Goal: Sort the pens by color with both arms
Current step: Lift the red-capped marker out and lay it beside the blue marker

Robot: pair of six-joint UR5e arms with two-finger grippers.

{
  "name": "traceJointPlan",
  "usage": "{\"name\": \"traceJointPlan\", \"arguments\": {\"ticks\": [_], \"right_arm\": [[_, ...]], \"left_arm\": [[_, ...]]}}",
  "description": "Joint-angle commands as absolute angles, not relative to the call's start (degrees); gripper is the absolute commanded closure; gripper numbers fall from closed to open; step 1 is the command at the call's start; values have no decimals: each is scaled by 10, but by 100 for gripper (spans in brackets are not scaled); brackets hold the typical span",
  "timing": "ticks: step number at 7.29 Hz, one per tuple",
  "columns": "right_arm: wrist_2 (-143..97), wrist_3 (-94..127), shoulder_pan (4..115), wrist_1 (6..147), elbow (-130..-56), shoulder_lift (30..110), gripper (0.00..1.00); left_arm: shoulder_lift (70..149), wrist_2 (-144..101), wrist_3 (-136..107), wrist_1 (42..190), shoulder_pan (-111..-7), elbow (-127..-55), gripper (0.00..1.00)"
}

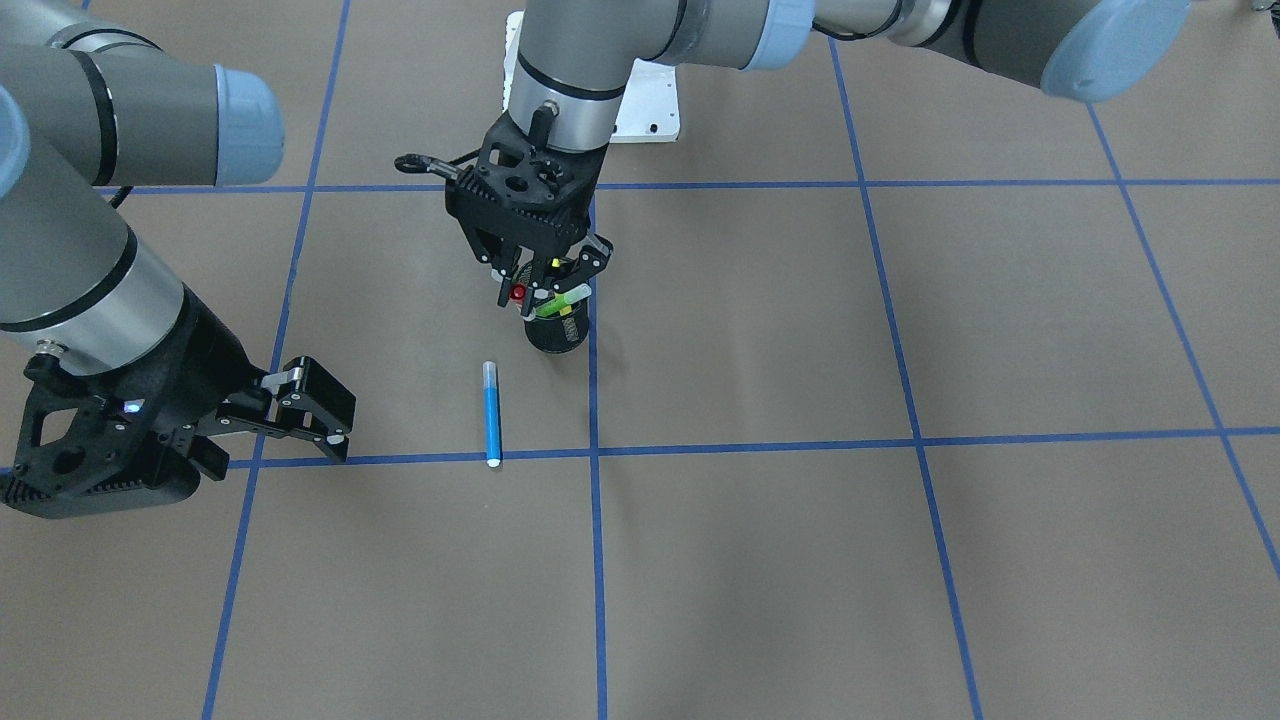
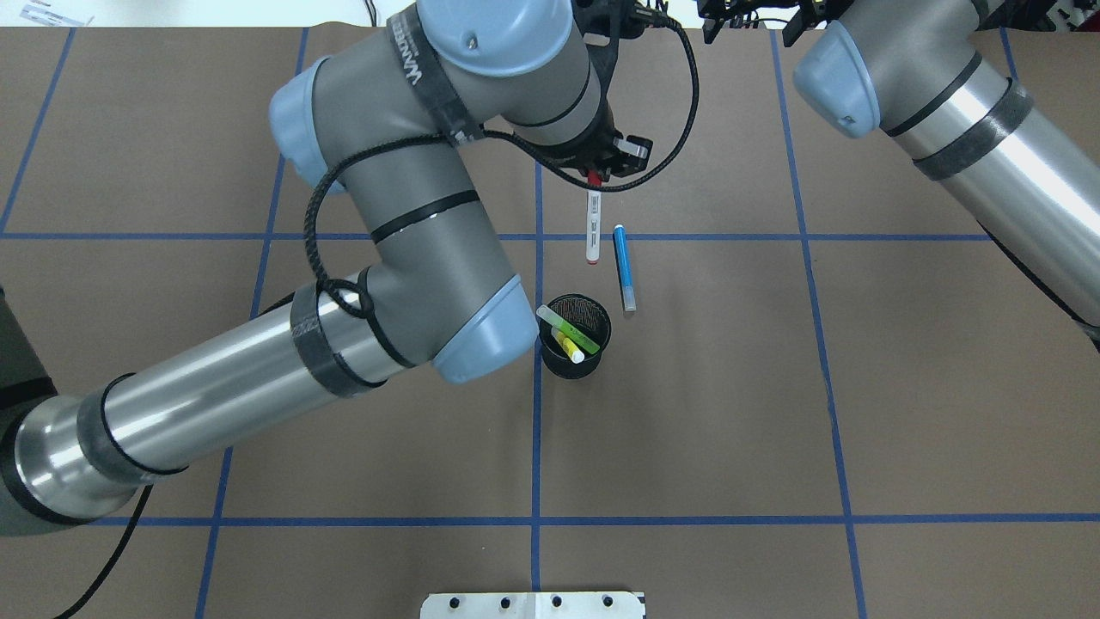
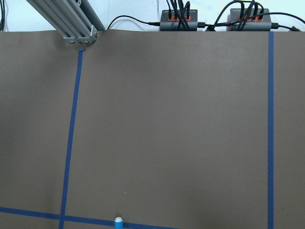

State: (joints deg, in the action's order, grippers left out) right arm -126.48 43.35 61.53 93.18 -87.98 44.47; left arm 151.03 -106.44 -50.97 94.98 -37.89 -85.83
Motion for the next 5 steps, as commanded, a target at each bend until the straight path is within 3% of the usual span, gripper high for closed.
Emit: {"name": "traceJointPlan", "arguments": {"ticks": [1,2,5], "right_arm": [[-1265,433,614,933,-880,445,1],[-1265,433,614,933,-880,445,1],[-1265,432,614,933,-879,445,1]], "left_arm": [[1558,-1072,-511,1027,-403,-726,89],[1565,-1072,-511,1052,-403,-686,89],[1564,-1136,-516,1045,-403,-680,88]]}}
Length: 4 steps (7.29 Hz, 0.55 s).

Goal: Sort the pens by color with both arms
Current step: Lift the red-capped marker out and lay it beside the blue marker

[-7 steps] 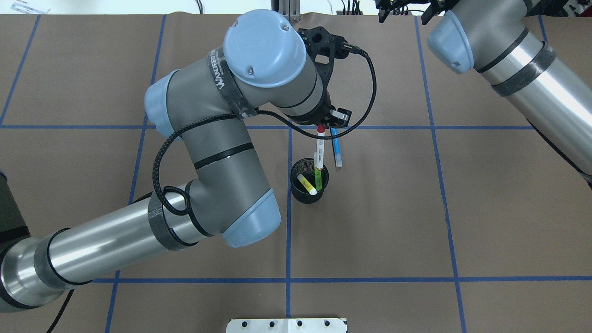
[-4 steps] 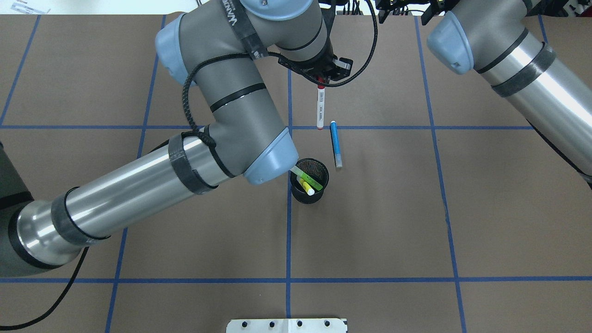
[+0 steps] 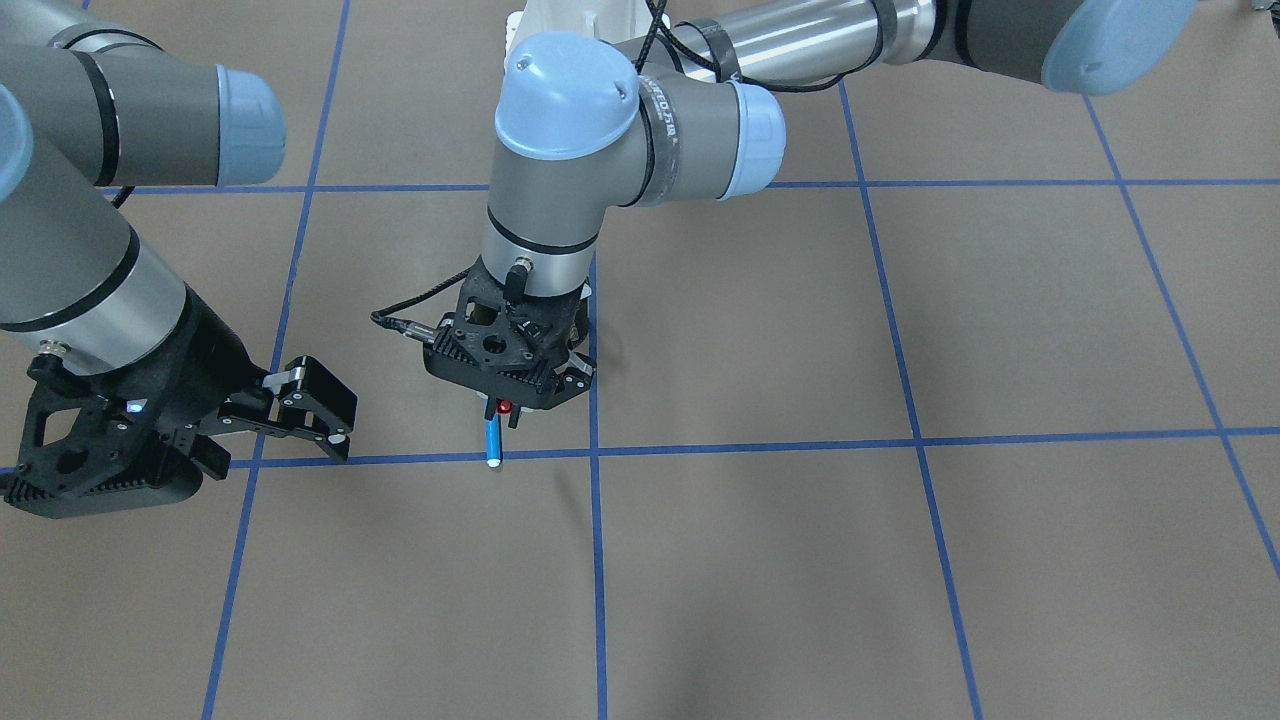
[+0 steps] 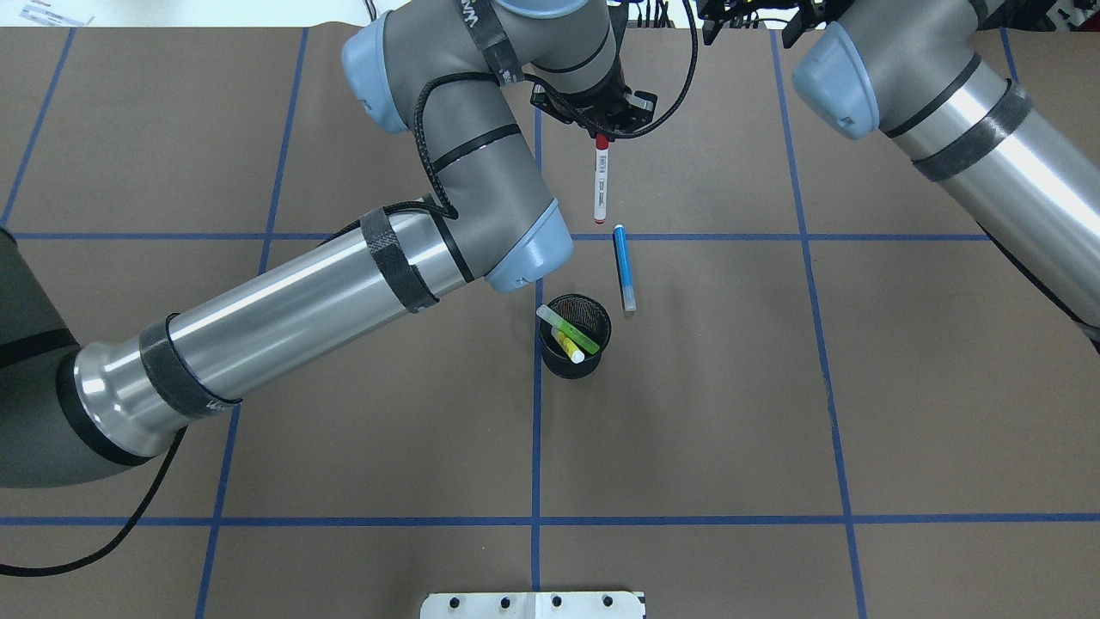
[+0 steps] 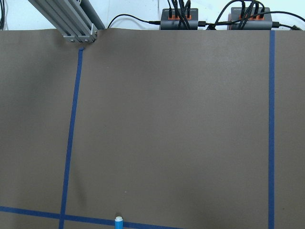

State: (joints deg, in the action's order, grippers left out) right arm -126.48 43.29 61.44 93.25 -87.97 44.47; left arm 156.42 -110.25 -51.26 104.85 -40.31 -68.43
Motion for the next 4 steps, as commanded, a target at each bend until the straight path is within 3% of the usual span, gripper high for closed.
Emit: {"name": "traceJointPlan", "arguments": {"ticks": [1,4], "right_arm": [[-1265,427,617,933,-879,445,1],[-1265,430,618,933,-880,444,1]], "left_arm": [[1563,-1157,-515,1033,-403,-670,88],[1567,-1183,-518,1034,-400,-630,84]]}}
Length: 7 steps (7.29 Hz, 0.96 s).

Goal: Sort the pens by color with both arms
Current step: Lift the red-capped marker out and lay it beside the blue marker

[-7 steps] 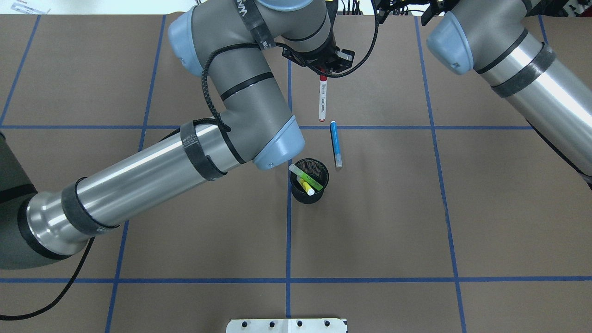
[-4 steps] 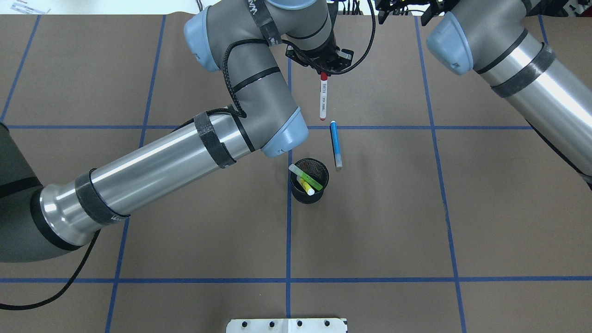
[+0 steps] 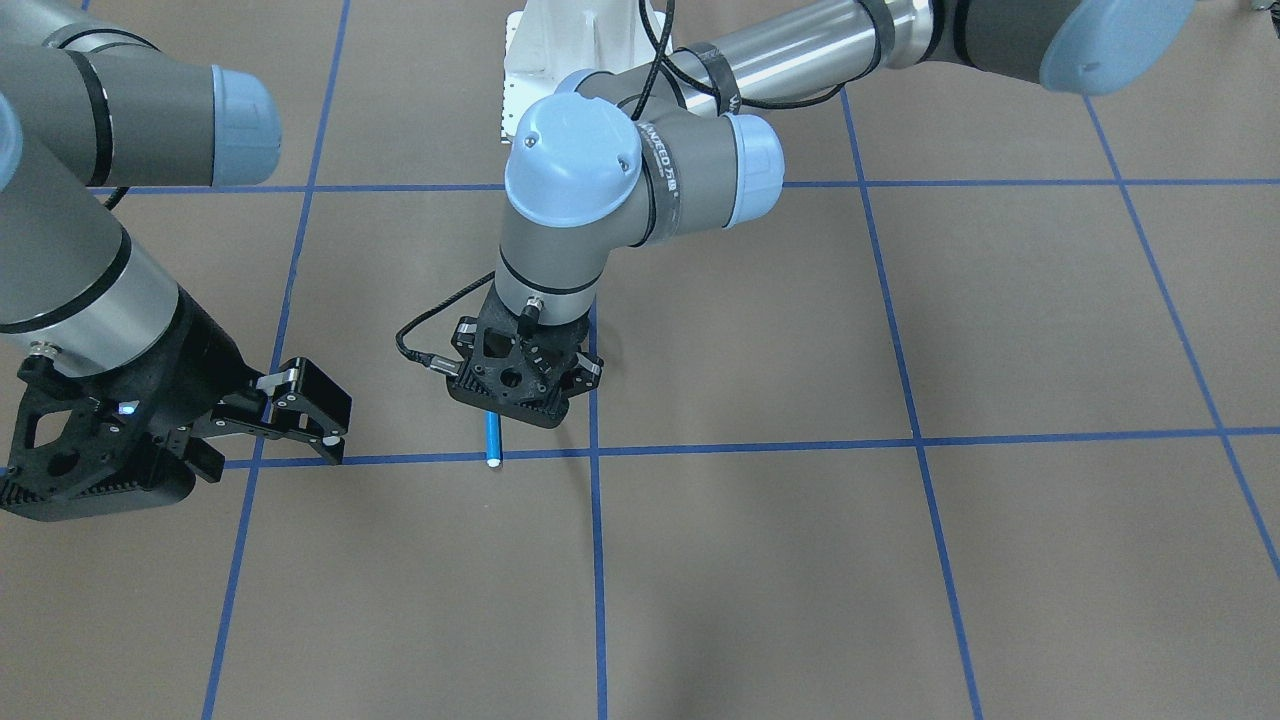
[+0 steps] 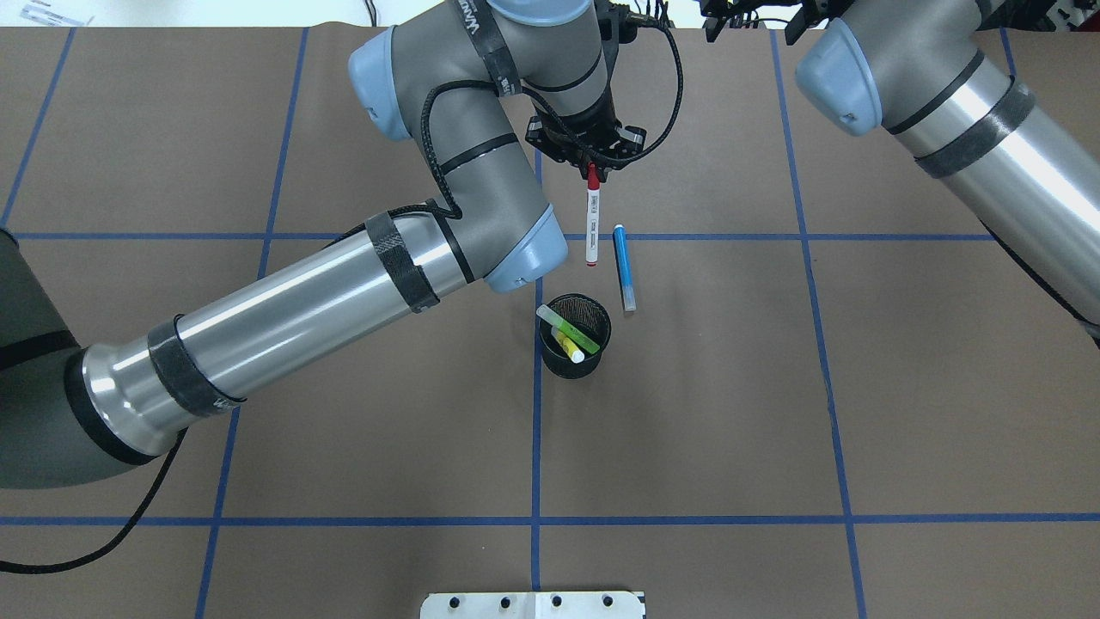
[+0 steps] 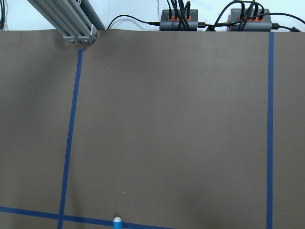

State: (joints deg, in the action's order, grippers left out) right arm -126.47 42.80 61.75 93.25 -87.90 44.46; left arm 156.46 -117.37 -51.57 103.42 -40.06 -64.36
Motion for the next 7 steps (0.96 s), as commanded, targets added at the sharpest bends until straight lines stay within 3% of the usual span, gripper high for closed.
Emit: {"name": "traceJointPlan", "arguments": {"ticks": [1,5,6,7], "right_arm": [[-1266,433,618,933,-880,443,1],[-1266,432,617,933,-880,444,1],[-1265,432,617,933,-880,444,1],[-1266,434,617,933,-880,443,1]], "left_arm": [[1571,-1194,-519,1034,-399,-617,82],[1579,-1194,-530,1039,-374,-598,79],[1579,-1194,-530,1040,-373,-598,66],[1578,-1194,-530,1042,-373,-599,44]]}}
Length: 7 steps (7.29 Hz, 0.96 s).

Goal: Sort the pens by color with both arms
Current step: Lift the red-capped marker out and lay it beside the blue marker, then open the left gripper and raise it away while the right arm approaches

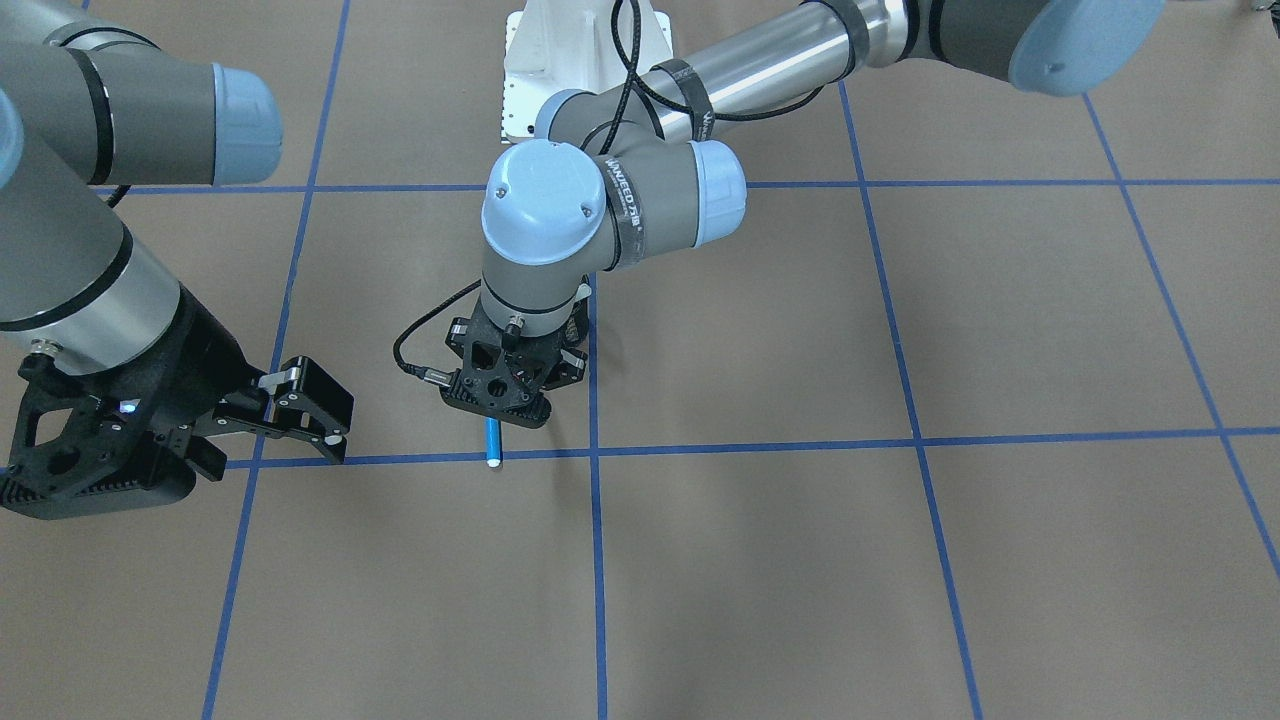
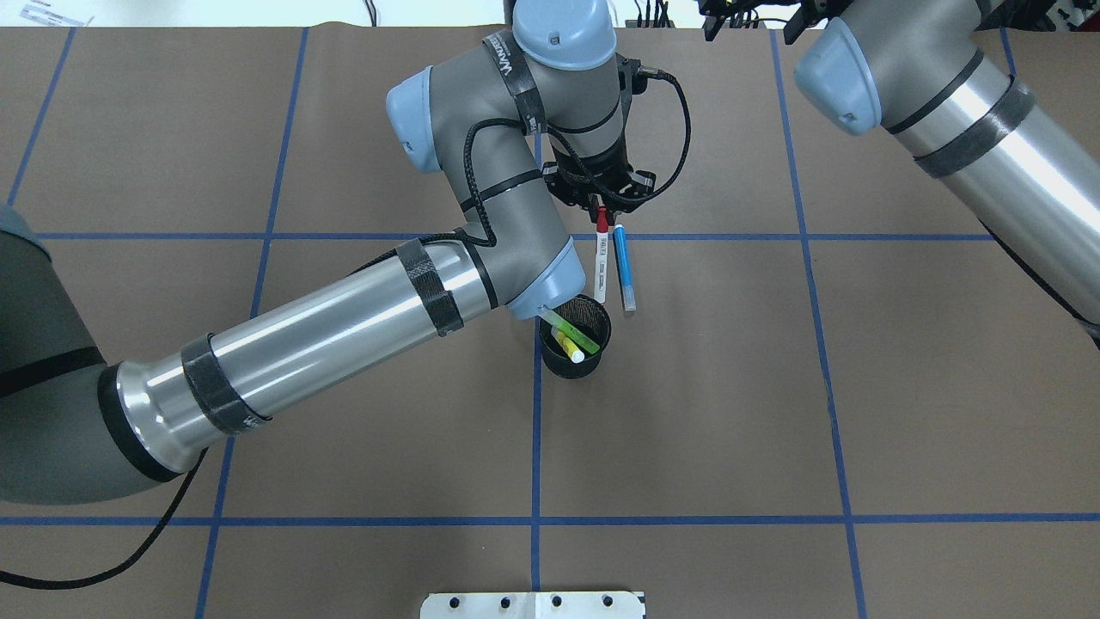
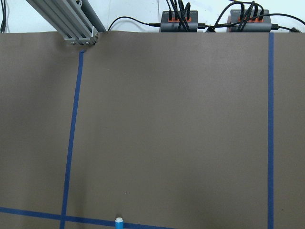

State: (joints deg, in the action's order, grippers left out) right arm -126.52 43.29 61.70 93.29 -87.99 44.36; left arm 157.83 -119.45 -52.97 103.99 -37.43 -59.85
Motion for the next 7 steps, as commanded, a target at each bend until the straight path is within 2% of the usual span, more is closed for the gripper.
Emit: {"name": "traceJointPlan", "arguments": {"ticks": [1,2,4,7], "right_arm": [[-1266,434,617,933,-880,443,1],[-1265,437,615,935,-880,443,1],[-1263,523,594,935,-861,416,1],[-1226,654,538,942,-837,380,2]], "left_arm": [[1578,-1194,-528,1047,-374,-602,28],[1577,-1194,-527,1047,-377,-607,12],[1551,-1254,-489,1042,-439,-639,11],[1430,-1382,-378,1037,-541,-722,11]]}}
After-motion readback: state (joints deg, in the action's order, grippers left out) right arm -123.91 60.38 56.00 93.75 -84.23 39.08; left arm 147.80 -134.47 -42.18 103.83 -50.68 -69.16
